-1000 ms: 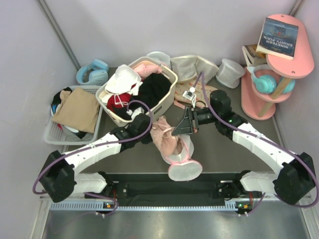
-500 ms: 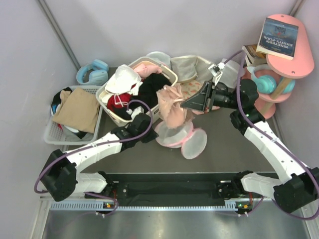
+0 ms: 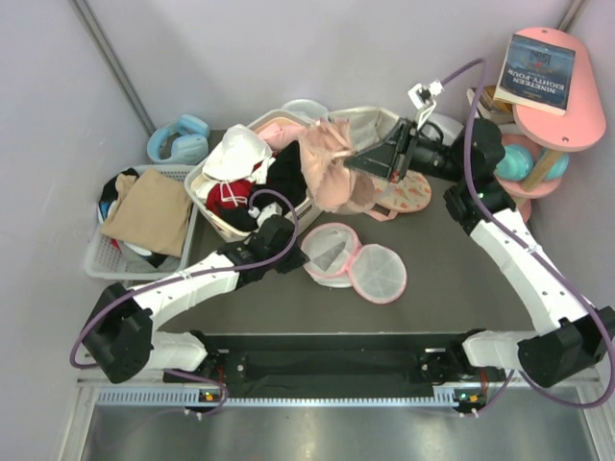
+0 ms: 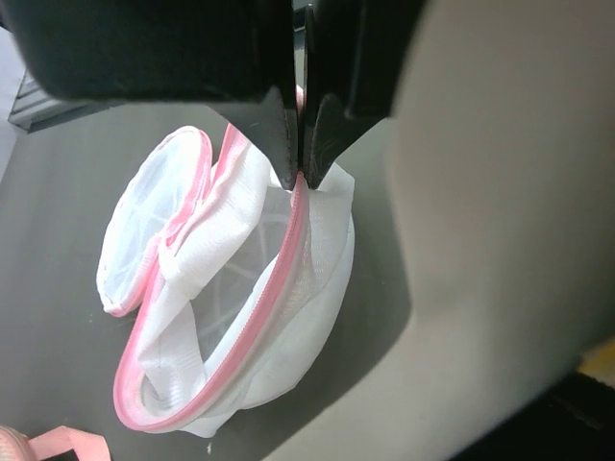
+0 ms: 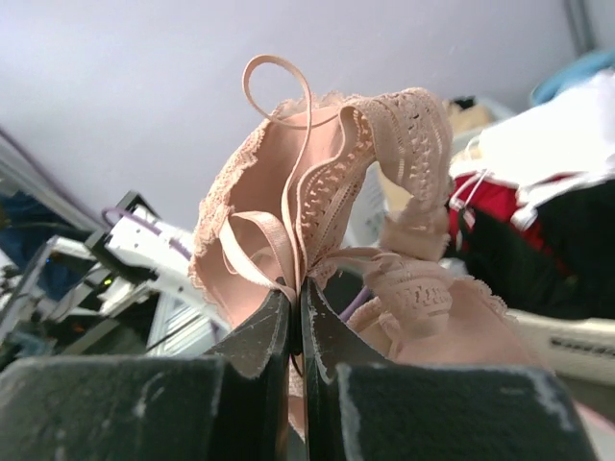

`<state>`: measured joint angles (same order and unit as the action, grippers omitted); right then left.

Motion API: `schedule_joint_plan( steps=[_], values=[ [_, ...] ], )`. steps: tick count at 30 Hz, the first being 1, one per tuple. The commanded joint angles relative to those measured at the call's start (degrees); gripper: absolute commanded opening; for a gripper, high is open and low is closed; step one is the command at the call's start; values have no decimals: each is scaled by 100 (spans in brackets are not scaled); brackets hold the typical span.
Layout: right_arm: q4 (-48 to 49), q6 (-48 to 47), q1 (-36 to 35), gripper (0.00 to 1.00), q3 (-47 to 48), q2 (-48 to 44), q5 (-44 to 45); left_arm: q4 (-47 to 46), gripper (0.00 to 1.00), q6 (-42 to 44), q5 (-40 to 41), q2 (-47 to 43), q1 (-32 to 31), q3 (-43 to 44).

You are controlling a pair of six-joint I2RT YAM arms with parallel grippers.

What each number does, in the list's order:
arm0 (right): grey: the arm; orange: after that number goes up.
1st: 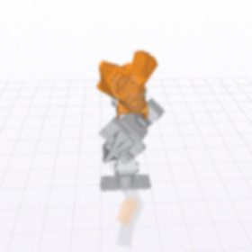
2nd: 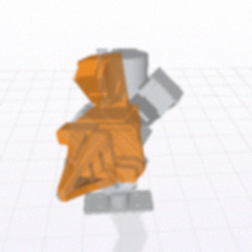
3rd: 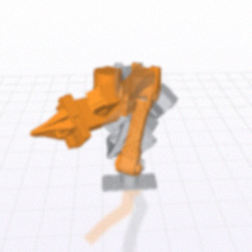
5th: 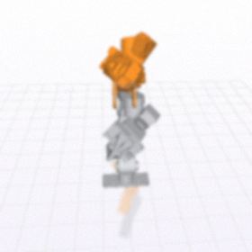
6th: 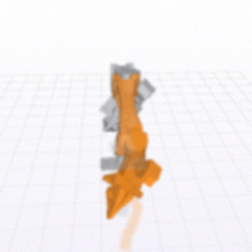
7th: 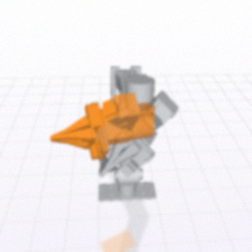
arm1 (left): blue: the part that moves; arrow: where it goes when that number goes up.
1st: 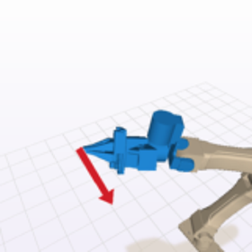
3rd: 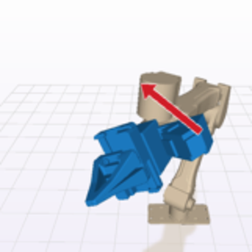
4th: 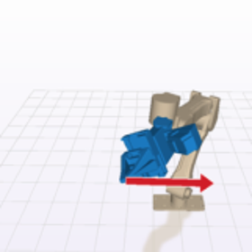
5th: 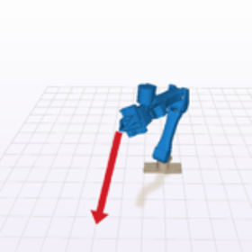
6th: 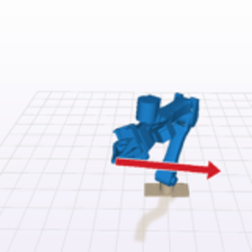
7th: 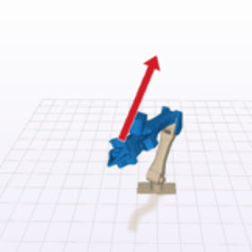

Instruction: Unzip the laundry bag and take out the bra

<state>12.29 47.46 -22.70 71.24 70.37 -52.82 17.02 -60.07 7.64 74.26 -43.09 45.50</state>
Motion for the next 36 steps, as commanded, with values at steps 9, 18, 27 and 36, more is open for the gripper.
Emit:
schedule_joint_plan(
  steps=[9,18,27,36],
  values=[
    [-1185,-1800,-147,0,2858,1882,939,-146,0,-163,-316,-315,29,-375],
    [-1546,-2574,-946,0,4652,3825,1915,-111,0,-198,-360,-289,29,-331],
    [-2704,-2962,-1632,1,6217,6075,3550,-6,0,-180,-333,-306,29,-269],
    [-2979,-3261,-1791,36,5919,6147,3550,206,0,-189,-140,-518,29,-322]
  ],
)
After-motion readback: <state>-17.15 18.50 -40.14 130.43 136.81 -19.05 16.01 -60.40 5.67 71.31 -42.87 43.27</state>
